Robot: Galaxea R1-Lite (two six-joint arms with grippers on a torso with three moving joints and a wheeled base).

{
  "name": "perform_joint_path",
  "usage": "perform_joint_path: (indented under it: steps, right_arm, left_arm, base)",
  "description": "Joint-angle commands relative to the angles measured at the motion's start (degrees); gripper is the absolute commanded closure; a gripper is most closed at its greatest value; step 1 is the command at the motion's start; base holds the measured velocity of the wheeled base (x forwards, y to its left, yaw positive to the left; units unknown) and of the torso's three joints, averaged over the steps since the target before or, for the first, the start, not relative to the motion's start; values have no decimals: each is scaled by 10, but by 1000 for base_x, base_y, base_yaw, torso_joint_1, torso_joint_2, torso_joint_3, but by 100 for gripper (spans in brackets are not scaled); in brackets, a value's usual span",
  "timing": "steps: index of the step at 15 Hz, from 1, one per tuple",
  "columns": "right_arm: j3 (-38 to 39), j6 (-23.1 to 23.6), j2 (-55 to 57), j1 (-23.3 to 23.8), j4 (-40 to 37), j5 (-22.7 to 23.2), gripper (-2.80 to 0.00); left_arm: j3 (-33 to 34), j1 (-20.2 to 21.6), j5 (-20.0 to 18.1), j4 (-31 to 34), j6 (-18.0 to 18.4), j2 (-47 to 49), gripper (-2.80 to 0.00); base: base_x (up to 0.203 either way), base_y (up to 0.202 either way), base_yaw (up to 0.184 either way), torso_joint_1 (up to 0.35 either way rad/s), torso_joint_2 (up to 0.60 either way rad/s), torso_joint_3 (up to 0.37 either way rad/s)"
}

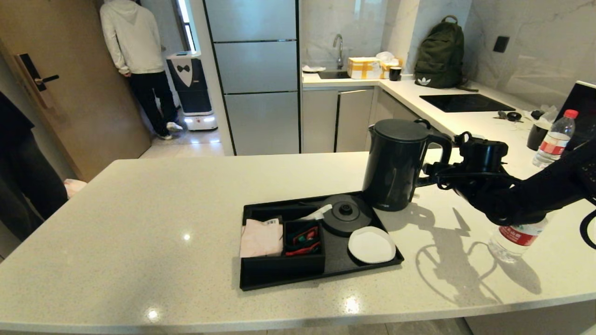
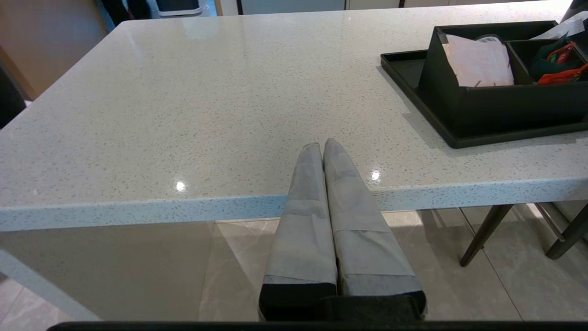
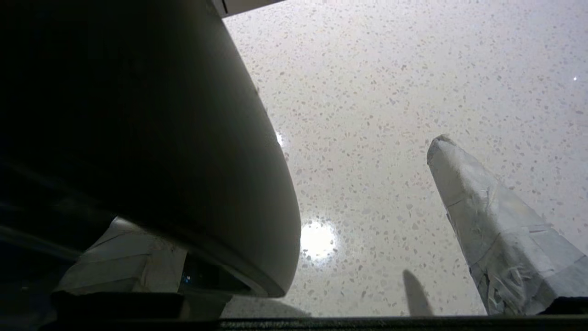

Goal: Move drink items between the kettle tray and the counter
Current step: Return the kettle to its original position

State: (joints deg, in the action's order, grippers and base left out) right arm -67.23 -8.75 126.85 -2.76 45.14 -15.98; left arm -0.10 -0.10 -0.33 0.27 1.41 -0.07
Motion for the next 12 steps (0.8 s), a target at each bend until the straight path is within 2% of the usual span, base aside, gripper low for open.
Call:
perform_joint_path:
  steps: [1, 4, 5, 6, 12]
  right_arm:
    - [-13, 0, 10, -1, 2, -3, -280]
    - [-31, 3, 23, -1, 2, -6, -280]
    - [-31, 3, 23, -1, 2, -6, -257]
    - [-34, 4, 27, -1, 2, -7, 0]
    - [-42, 15, 34, -2, 2, -6, 0]
  left_arm:
    - [0, 0, 0, 0, 0, 1, 0]
    - [0, 0, 0, 0, -1, 1, 0]
    - [0, 0, 0, 0, -1, 1, 0]
    - [0, 0, 0, 0, 0, 1, 0]
    - [0, 0, 0, 0, 0, 1, 0]
  base:
    - [0, 0, 0, 0, 0, 0]
    - [0, 0, 0, 0, 0, 0]
    - [0, 0, 0, 0, 0, 0]
    - [0, 0, 0, 0, 0, 0]
    - [0, 0, 0, 0, 0, 0]
